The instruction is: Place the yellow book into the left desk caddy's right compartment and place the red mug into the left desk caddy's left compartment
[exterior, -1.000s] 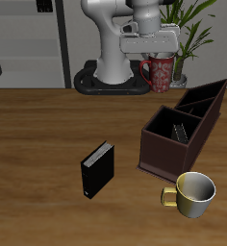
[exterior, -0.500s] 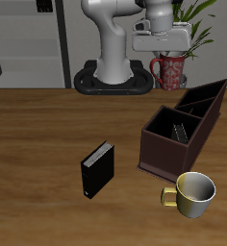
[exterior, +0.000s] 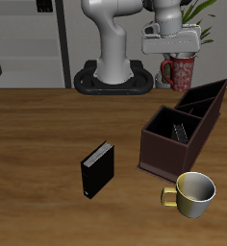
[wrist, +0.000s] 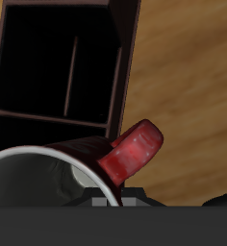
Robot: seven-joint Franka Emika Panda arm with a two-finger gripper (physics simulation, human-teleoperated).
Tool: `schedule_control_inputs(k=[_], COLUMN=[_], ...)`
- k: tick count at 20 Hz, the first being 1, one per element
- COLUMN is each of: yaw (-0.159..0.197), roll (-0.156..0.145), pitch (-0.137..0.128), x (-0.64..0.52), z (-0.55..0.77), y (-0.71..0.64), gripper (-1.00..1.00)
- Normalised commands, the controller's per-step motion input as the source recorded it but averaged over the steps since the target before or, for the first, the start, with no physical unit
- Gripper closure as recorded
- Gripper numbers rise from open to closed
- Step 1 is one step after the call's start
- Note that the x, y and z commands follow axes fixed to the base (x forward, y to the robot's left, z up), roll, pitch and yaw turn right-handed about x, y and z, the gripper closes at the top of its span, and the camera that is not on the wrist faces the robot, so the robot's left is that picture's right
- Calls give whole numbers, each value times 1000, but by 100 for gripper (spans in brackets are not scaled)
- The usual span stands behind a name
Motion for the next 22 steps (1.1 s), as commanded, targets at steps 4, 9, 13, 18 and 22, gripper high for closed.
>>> schedule_control_inputs(k=[4,9,13,18,22], yaw=[7,13,-10,17,3], roll=[40,57,7,-4,22], pitch=[1,27,34,23,2], x=[21,93,104,143,-18], z=[-25,-137,-123,-142,-25], y=[213,286,141,131,208], gripper=[100,100,100,100,100])
